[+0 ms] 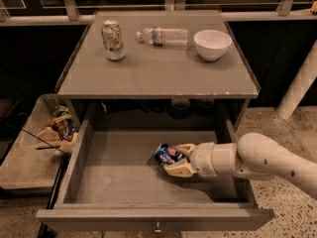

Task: Place pepsi can into top drawer

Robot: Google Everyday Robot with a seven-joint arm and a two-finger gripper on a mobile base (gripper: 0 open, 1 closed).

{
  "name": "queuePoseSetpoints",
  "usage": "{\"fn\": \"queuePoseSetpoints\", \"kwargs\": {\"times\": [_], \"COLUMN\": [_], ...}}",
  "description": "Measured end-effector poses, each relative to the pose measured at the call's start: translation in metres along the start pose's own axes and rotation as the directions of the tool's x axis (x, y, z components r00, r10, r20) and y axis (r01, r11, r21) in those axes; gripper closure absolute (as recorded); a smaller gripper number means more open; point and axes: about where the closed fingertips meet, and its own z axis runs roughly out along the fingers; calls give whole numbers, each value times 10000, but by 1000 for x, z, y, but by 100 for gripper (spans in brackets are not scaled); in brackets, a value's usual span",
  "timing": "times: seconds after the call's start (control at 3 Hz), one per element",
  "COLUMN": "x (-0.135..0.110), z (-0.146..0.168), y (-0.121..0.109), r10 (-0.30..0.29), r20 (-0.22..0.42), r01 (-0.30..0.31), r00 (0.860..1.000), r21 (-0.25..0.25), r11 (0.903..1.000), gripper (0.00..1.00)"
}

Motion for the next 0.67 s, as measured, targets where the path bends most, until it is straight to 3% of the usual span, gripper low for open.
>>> {"fn": "queuePoseSetpoints", "kwargs": {"times": [0.33, 0.67], "x": [2, 2], "z": [1, 1], "y": [-1, -1], "r10": [19, 18], "r20": [-23, -23], "r01": [-19, -18], "r00": [10000, 10000], "r21": [24, 24], "r11": [10000, 10000], "gripper": [85, 61]}}
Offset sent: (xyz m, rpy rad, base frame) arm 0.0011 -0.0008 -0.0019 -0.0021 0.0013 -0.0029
